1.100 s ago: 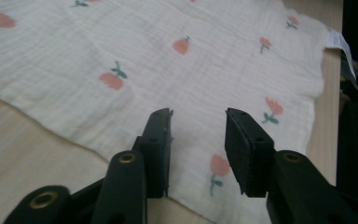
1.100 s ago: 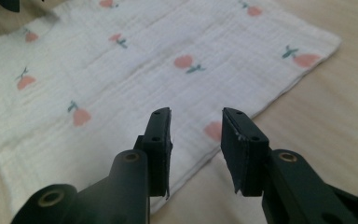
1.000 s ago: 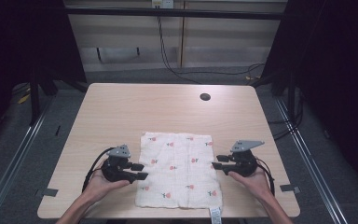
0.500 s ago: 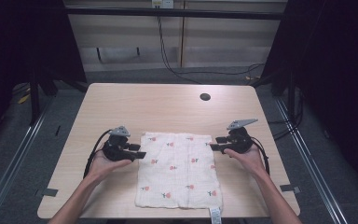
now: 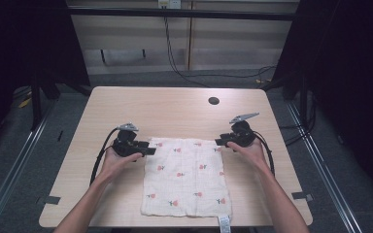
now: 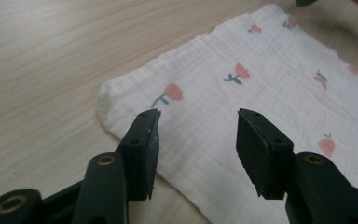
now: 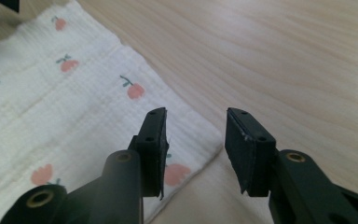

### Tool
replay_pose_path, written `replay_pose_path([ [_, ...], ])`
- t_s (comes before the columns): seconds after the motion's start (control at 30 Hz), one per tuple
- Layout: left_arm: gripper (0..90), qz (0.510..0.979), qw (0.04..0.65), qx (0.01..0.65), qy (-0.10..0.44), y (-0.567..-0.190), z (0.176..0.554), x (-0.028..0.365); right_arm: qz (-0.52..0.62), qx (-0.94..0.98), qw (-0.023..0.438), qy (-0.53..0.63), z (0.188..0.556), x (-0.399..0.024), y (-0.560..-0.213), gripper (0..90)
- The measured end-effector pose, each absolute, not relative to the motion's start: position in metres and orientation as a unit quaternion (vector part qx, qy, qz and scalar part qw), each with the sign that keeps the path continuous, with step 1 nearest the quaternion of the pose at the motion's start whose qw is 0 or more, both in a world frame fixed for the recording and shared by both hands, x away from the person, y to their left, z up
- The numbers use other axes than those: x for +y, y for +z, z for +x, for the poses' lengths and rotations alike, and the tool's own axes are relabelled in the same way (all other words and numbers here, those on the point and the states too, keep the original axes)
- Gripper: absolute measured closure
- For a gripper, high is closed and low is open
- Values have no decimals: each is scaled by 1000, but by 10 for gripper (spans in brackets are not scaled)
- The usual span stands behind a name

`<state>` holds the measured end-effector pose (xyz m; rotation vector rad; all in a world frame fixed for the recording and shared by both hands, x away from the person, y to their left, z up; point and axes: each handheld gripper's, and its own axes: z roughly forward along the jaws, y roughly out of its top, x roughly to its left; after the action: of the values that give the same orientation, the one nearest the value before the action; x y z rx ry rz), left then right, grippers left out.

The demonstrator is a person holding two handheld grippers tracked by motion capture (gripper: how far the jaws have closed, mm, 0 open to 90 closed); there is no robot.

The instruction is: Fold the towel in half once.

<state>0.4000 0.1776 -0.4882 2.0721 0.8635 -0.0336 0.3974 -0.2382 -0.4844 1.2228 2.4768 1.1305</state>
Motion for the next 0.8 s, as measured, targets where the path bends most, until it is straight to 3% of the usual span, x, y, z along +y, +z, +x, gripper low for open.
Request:
replay_pose_path([
  [0.33,518,833,421,358,24,-496,412,182,426,823,86,366,405,-235,-502,620],
  [0.5,523,820,427,381,35,-496,421,194,422,825,96,363,402,-232,-503,824],
  [0.8,565,822,422,379,41,-502,430,195,423,827,84,360,403,-233,-503,856],
])
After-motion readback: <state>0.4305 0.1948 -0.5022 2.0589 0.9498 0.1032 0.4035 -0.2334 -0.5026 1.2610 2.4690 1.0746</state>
